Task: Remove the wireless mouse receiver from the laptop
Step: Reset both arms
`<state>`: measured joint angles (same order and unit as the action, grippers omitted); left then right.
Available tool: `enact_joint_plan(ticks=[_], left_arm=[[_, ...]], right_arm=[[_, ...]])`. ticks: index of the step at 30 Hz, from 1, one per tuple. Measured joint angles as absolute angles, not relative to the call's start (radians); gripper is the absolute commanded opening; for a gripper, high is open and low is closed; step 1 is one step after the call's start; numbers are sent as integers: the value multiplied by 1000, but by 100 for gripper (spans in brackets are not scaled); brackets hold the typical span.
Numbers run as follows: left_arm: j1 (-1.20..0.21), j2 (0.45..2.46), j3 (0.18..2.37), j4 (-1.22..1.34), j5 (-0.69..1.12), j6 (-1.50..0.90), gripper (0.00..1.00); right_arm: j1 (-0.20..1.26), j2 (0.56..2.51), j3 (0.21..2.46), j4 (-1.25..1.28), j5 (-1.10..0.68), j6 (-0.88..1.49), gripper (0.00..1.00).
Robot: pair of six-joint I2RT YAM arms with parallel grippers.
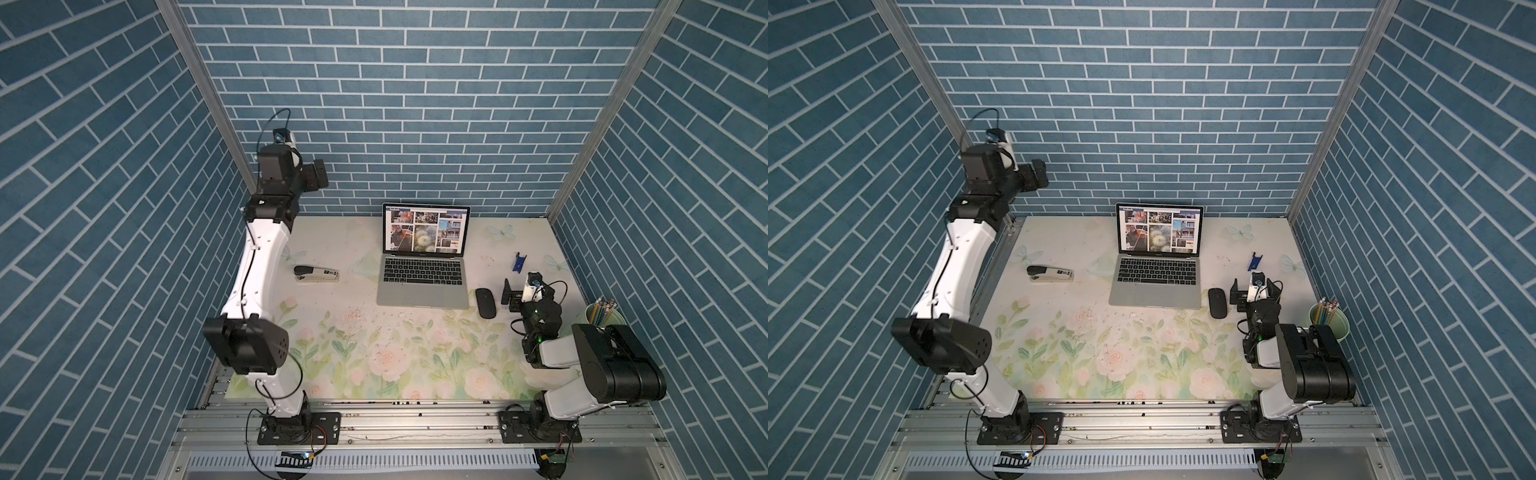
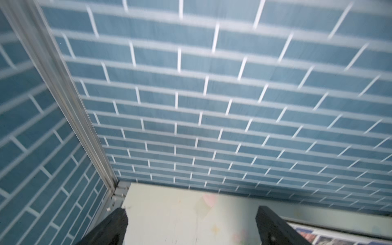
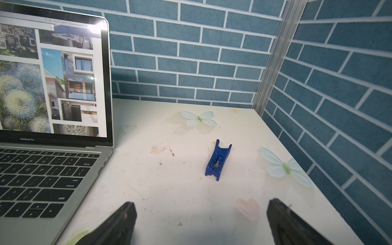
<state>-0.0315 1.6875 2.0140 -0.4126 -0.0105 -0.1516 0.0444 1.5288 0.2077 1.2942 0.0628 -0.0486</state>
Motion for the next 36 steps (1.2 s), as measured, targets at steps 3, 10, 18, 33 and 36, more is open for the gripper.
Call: enact_joint_plan(ticks=[3,10,18,33,36], left_arm=[[-30,1517,1931,-327,-15,-191,100],[-30,841,791,458,-93,-271,100],[-27,960,589,529,-232,-74,99],[-31,1496,101,1317,-230,-70,100],[-37,1525,143,1300,-217,-54,100]], right_arm=[[44,1529,208,1294,63,-49,100],[44,1529,208,1294,62,-49,100],[44,1529,208,1294,62,-49,100],[44,1529,208,1294,60,-49,100],[44,1529,208,1294,60,-49,100]])
